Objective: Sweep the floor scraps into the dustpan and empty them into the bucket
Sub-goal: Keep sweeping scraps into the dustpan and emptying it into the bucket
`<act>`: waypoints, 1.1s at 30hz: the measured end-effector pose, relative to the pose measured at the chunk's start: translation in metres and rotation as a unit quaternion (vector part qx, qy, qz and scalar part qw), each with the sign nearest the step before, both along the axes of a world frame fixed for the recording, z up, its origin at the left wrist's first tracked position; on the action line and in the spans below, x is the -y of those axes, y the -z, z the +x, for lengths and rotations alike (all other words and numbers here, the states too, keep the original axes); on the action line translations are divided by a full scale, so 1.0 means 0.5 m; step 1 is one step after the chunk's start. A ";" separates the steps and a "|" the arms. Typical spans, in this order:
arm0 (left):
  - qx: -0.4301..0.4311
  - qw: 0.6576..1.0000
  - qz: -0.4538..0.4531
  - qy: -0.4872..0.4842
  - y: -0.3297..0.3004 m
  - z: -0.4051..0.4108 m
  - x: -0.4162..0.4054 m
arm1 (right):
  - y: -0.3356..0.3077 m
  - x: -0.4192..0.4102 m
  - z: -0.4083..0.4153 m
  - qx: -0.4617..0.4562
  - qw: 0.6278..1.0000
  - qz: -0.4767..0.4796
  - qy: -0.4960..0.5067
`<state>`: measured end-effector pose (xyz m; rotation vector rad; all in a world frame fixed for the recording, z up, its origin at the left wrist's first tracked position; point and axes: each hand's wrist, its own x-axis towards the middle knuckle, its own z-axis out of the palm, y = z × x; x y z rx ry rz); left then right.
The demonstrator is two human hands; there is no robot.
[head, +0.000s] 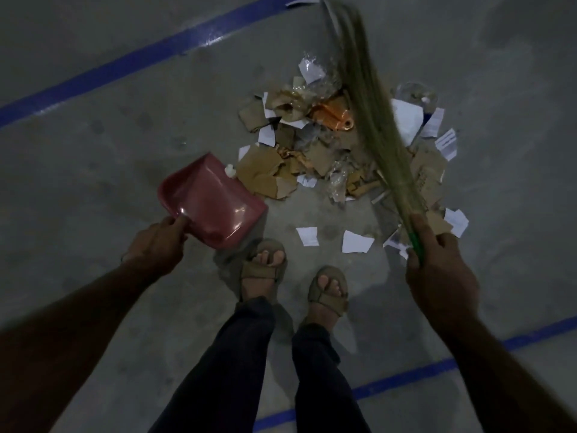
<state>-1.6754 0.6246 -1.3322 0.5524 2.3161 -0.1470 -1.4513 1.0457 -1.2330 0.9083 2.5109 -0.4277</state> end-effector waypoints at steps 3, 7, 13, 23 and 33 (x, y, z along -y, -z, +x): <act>-0.006 0.998 0.034 0.044 0.028 -0.027 -0.029 | 0.045 -0.041 0.000 0.070 0.997 -0.028 -0.004; 0.000 0.993 0.080 0.091 0.073 -0.051 -0.123 | 0.078 -0.068 0.007 0.112 0.989 -0.093 -0.036; 0.000 0.991 0.107 0.074 0.111 -0.017 -0.317 | 0.085 -0.053 0.029 0.078 0.976 -0.195 -0.050; -0.008 0.986 0.166 0.005 -0.025 0.119 -0.340 | -0.079 0.091 0.155 0.060 0.954 -0.291 0.032; 0.012 0.981 0.190 -0.036 -0.382 0.260 -0.309 | -0.425 0.156 0.324 0.021 0.971 -0.233 0.044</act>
